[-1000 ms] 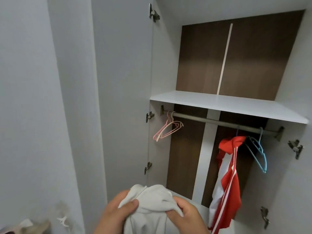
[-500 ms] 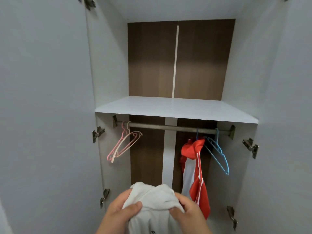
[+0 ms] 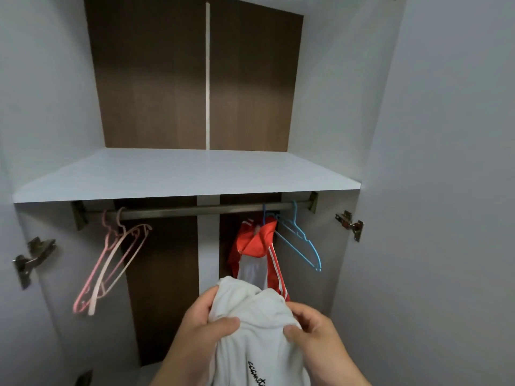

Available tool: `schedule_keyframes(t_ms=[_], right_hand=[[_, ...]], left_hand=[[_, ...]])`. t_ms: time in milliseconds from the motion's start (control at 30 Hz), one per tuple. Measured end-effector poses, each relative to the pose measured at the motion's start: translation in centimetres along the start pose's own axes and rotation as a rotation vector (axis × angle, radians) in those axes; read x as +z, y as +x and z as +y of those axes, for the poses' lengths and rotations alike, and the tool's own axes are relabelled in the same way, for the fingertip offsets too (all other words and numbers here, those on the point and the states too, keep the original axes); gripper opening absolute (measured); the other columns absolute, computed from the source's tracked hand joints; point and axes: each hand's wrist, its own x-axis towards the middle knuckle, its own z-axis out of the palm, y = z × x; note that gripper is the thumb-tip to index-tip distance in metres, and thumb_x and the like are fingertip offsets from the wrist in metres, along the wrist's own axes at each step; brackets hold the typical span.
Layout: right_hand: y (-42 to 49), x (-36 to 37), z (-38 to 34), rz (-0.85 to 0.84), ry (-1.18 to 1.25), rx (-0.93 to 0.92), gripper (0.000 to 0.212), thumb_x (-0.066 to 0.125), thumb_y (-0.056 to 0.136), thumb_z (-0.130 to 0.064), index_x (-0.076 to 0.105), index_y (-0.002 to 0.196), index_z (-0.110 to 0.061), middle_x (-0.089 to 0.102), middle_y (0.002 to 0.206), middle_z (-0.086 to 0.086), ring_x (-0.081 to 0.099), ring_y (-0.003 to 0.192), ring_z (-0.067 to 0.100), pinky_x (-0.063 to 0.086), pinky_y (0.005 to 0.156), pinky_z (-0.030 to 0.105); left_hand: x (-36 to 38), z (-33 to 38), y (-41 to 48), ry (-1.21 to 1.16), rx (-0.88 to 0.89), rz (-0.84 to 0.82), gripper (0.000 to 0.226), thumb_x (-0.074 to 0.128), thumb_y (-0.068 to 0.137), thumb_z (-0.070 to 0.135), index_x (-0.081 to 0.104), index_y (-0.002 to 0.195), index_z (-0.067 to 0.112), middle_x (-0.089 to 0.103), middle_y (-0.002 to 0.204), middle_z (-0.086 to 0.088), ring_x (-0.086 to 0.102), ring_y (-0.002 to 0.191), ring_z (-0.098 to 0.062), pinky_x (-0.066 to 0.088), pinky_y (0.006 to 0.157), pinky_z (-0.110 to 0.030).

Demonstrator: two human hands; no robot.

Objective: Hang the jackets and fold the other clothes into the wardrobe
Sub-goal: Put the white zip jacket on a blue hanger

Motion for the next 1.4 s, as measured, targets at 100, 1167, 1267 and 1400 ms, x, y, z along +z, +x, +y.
schedule_keyframes(t_ms=[100, 1167, 1267, 1400], right_hand=[[1.2, -1.4, 1.0, 0.096, 0.025, 0.054, 0.033, 0.06, 0.082, 0.022, 0.074, 0.095, -0.005, 0.077, 0.087, 0.012, 0.069, 0.076, 0.015, 0.052, 0.072, 0.023], [32.2, -8.9, 5.5, 0.239, -0.806, 0.167, 0.025, 0.047, 0.102, -0.029, 0.067, 0.107, -0.015, 0.071, 0.097, 0.009, 0.065, 0.088, 0.026, 0.051, 0.074, 0.033], [31.9, -8.2, 4.9, 0.307, -0.842, 0.082, 0.025, 0.045, 0.103, -0.028, 0.065, 0.091, -0.018, 0.064, 0.078, 0.002, 0.059, 0.072, 0.02, 0.043, 0.063, 0.029], [30.2, -7.4, 3.2, 0.355, -0.914, 0.006, 0.027, 0.047, 0.102, -0.028, 0.067, 0.088, -0.016, 0.069, 0.082, 0.01, 0.064, 0.078, 0.03, 0.04, 0.063, 0.032]], left_hand=[[0.6, -0.8, 2.3, -0.056, -0.025, 0.015, 0.053, 0.076, 0.063, 0.006, 0.068, 0.115, 0.017, 0.074, 0.108, -0.01, 0.071, 0.101, -0.029, 0.053, 0.085, -0.044], [-0.1, -3.5, 22.1, 0.104, -0.049, 0.225, 0.039, 0.066, 0.077, -0.014, 0.069, 0.094, 0.021, 0.077, 0.086, 0.008, 0.071, 0.078, -0.005, 0.048, 0.071, -0.022], [-1.0, -3.7, 23.7, 0.126, -0.049, 0.167, 0.041, 0.063, 0.077, -0.019, 0.068, 0.092, 0.019, 0.076, 0.08, 0.009, 0.07, 0.073, 0.001, 0.052, 0.065, -0.013], [-1.6, -4.7, 26.0, 0.092, -0.072, 0.112, 0.04, 0.06, 0.078, -0.023, 0.066, 0.1, 0.01, 0.075, 0.079, 0.007, 0.07, 0.072, -0.005, 0.051, 0.059, -0.008]])
